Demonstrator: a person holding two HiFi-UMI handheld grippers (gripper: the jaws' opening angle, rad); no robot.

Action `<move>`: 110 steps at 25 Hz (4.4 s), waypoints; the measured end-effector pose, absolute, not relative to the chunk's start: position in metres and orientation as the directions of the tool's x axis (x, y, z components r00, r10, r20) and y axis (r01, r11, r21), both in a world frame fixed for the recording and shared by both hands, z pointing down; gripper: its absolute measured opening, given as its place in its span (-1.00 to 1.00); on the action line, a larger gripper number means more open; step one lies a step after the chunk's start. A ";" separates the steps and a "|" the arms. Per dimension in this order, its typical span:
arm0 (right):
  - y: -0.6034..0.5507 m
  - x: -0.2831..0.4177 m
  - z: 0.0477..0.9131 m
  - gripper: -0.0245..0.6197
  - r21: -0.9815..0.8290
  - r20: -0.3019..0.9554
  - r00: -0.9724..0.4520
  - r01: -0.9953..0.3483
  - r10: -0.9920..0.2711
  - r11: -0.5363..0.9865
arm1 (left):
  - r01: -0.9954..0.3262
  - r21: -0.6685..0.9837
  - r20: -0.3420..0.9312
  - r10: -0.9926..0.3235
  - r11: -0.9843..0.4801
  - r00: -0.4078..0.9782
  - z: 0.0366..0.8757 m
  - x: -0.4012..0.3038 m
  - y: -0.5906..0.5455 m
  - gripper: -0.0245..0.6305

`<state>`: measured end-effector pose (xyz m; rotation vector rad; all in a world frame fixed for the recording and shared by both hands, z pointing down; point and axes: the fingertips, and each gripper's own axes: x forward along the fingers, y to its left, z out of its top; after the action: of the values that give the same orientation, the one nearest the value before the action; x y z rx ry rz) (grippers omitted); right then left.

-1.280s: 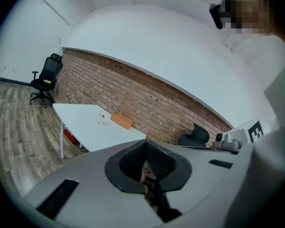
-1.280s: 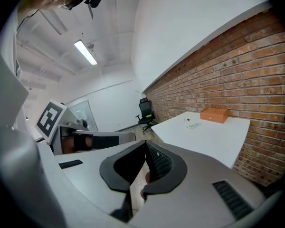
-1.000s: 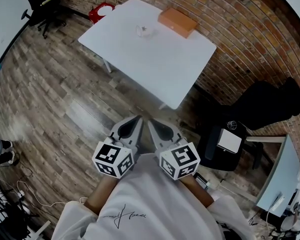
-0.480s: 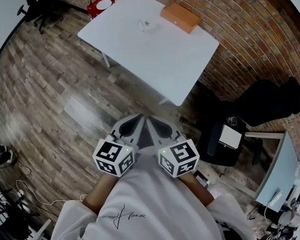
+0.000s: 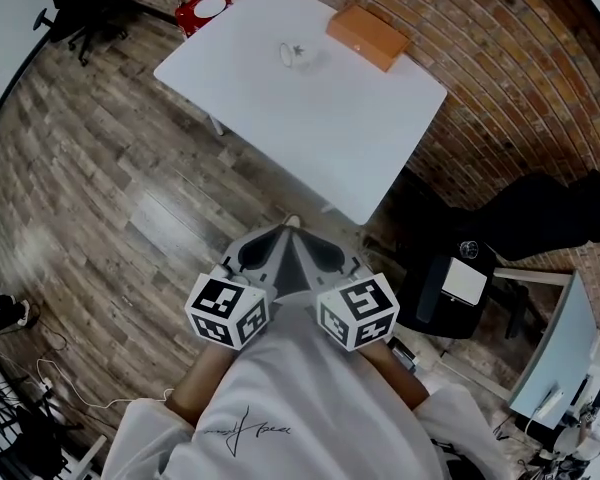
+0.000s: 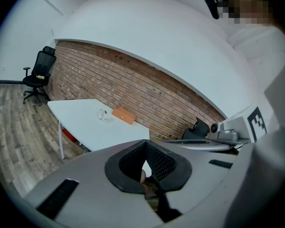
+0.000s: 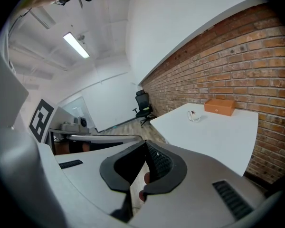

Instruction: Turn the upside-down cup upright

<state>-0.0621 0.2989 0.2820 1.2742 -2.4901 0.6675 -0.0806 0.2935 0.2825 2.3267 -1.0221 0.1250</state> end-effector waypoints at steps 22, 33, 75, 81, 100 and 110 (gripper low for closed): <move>0.162 -0.030 0.289 -0.86 -0.313 0.436 -0.578 -0.816 -0.690 0.486 | -0.674 0.500 0.349 -0.586 -0.544 0.732 0.293 -0.047 0.153 -0.90; 0.114 0.003 0.289 -0.86 -0.320 0.393 -0.566 -0.823 -0.725 0.469 | -0.676 0.470 0.342 -0.589 -0.567 0.732 0.292 -0.014 0.104 -0.90; 0.000 0.022 0.312 -0.86 -0.309 0.466 -0.563 -0.826 -0.682 0.471 | -0.693 0.552 0.376 -0.603 -0.465 0.704 0.320 -0.031 -0.011 -0.90; -0.017 0.024 0.319 -0.86 -0.307 0.477 -0.555 -0.832 -0.681 0.463 | -0.701 0.564 0.391 -0.606 -0.438 0.693 0.329 -0.038 -0.025 -0.90; -0.061 0.010 0.342 -0.86 -0.307 0.525 -0.554 -0.831 -0.646 0.463 | -0.696 0.594 0.411 -0.590 -0.405 0.694 0.351 -0.046 -0.067 -0.90; -0.083 0.006 0.360 -0.86 -0.313 0.550 -0.546 -0.836 -0.632 0.451 | -0.692 0.614 0.436 -0.569 -0.379 0.698 0.370 -0.049 -0.088 -0.90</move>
<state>0.0058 -0.0830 0.3595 1.2456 -2.3516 0.8007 -0.0489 -0.0882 0.3698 2.0854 -0.9616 0.1918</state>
